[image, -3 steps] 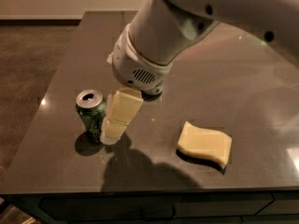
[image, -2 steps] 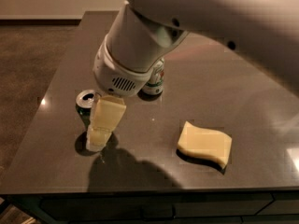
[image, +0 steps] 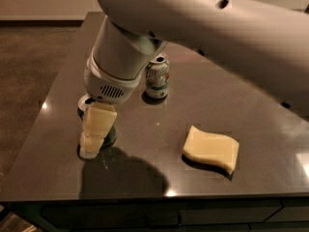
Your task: Move green can near sponge
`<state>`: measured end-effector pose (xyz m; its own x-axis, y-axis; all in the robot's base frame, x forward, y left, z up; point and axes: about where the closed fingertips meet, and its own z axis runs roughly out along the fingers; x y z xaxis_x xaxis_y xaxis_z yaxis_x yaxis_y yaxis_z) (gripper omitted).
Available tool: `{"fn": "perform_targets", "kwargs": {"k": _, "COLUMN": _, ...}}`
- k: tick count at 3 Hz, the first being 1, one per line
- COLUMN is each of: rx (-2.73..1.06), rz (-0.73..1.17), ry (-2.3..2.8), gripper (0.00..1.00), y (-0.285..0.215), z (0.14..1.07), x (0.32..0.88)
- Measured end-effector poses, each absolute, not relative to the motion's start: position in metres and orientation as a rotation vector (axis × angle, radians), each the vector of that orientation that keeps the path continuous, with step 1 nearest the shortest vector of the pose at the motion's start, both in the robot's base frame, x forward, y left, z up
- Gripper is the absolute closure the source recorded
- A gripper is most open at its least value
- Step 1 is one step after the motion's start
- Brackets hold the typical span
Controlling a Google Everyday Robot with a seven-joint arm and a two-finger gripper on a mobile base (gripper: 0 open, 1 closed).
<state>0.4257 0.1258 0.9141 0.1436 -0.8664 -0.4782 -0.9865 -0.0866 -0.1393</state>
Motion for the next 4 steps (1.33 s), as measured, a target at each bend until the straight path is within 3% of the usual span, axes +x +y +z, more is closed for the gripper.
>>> {"fn": "perform_targets", "kwargs": {"k": 1, "rx": -2.008, "rz": 0.394, "ry": 1.792, "gripper": 0.18, "y": 0.124, "z": 0.910, "x": 0.433}}
{"fn": "perform_targets", "kwargs": {"k": 4, "rx": -1.936, "rz": 0.414, "ry": 1.805, "gripper": 0.88, "y": 0.084, "z": 0.934, "x": 0.445}}
